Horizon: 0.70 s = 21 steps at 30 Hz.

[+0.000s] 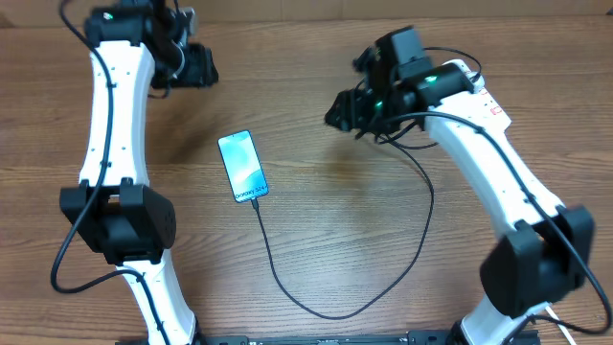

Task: Plug charger to phone and switch on socket
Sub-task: 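Raise the left arm away and swing the right arm toward the power strip, then lower the right gripper onto the power strip's red switch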

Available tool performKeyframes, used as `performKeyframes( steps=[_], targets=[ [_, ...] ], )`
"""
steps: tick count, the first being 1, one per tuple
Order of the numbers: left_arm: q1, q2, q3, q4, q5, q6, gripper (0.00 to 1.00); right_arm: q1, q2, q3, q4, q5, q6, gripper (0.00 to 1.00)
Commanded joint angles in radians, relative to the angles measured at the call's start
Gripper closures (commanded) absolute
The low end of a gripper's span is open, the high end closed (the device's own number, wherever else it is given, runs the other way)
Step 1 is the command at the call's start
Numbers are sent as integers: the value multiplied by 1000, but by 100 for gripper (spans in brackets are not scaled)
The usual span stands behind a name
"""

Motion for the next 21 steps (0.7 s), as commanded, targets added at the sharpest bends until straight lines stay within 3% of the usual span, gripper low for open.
performKeyframes(
  steps=[1,13,21],
  targets=[
    [1,-12,187,-68,15,-11,39,-68,-66,62,-34,134,-11,37],
    [0,-33,582,-268,64,-22,39,-348,-125,82,-115,143,-12,37],
    [0,-57,632,-329,107,-29,39,-436,-125,82,-135,146,-14,37]
  ],
)
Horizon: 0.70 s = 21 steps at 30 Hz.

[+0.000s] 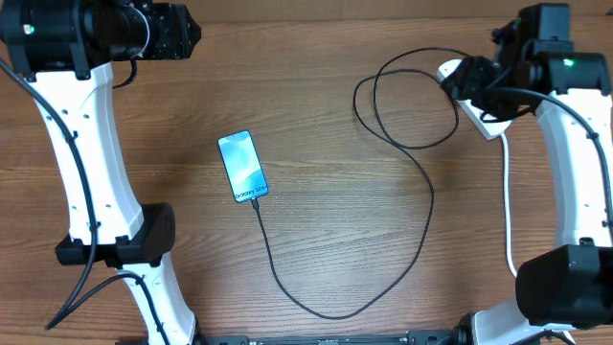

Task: Plug charger to phone and switch on socket
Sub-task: 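Lower the right gripper onto the power strip's red switch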

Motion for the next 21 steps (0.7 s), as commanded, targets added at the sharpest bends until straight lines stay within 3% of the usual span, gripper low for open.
performKeyframes(
  steps=[1,6,8,21],
  targets=[
    [0,-47,23,-5,60,-14,38,-34,-38,26,0,23,-6,36],
    [0,-51,22,-5,77,-14,32,-71,-37,26,15,89,-6,31],
    [0,-51,21,-5,77,-14,0,-87,-36,26,35,116,-5,29],
    [0,-51,21,-5,76,-14,0,-203,98,26,278,155,-64,27]
  ],
)
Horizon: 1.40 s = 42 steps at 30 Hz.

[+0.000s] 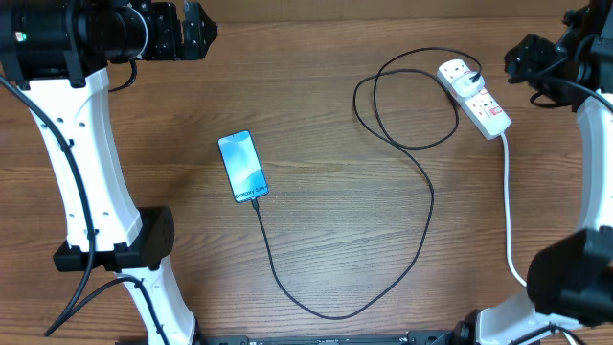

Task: Plug charger to phone and switch on socket
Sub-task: 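Lower the right gripper onto the power strip's red switch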

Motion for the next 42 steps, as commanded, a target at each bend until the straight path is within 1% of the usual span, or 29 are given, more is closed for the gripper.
performKeyframes(
  steps=[1,4,9,18,31,42],
  targets=[
    [0,-27,20,-2,18,-7,0,-23,74,24,62,37,-43,27],
    [0,-27,20,-2,18,-7,0,-36,127,24,133,55,-64,27],
    [0,-27,20,-2,18,-6,0,-37,219,24,195,136,-85,27],
    [0,-27,20,-2,18,-6,0,-53,357,24,281,138,-84,27],
    [0,-27,20,-2,18,-6,0,-53,482,23,329,129,-80,28],
    [0,-27,20,-2,18,-6,0,-53,520,23,386,54,-72,27]
  ],
)
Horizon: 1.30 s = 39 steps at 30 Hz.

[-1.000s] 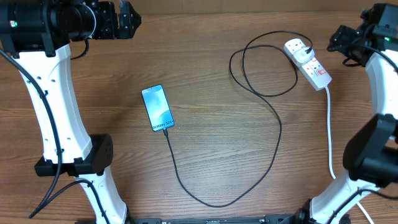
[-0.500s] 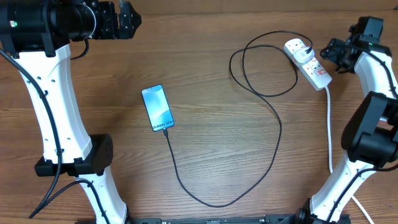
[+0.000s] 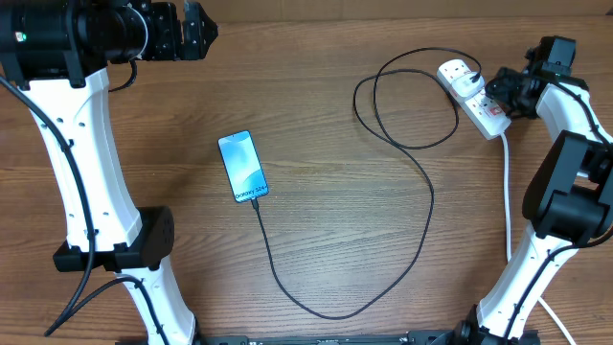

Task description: Plug charger to phone and switch on socket

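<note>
The phone (image 3: 243,166) lies screen-up and lit, left of the table's middle. A black charger cable (image 3: 429,201) is plugged into its lower end. The cable runs down toward the front edge, then up into a loop and ends at a white plug (image 3: 458,71). That plug sits in the white power strip (image 3: 476,100) at the far right. My right gripper (image 3: 500,91) is at the strip's right side, its dark fingers against the middle of the strip. Its jaw gap does not show. My left gripper (image 3: 196,27) hovers open at the far left back, away from everything.
The strip's white lead (image 3: 507,206) runs down the right side toward the front. My right arm (image 3: 575,182) folds close along the right edge, and my left arm (image 3: 81,163) stands tall on the left. Bare wood surrounds the phone.
My right gripper was off past the strip at the right edge. Now it is down at the strip, touching its right side. The left arm, phone and cable have not moved.
The cable was in the phone throughout. First my right gripper was over the table's middle, hiding the cable loop, with my left gripper near the back left. Then the right was over the strip's plug end, then at the right edge, and now against the strip.
</note>
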Available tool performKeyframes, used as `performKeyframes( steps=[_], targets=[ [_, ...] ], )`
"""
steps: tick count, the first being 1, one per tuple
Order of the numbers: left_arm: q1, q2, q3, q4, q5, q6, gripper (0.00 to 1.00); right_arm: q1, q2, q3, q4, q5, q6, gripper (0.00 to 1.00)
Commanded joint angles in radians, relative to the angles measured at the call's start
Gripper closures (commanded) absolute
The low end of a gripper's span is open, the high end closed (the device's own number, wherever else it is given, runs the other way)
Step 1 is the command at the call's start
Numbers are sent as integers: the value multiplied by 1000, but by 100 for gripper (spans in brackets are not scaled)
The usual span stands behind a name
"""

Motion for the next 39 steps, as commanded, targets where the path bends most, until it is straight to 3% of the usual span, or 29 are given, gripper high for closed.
performKeyframes(
  steps=[1,39],
  targets=[
    [0,-27,20,-2,15,-7,0,-6,16,23,18,-24,10,27],
    [0,-27,20,-2,15,-7,0,-6,79,11,-53,20,24,27]
  ],
)
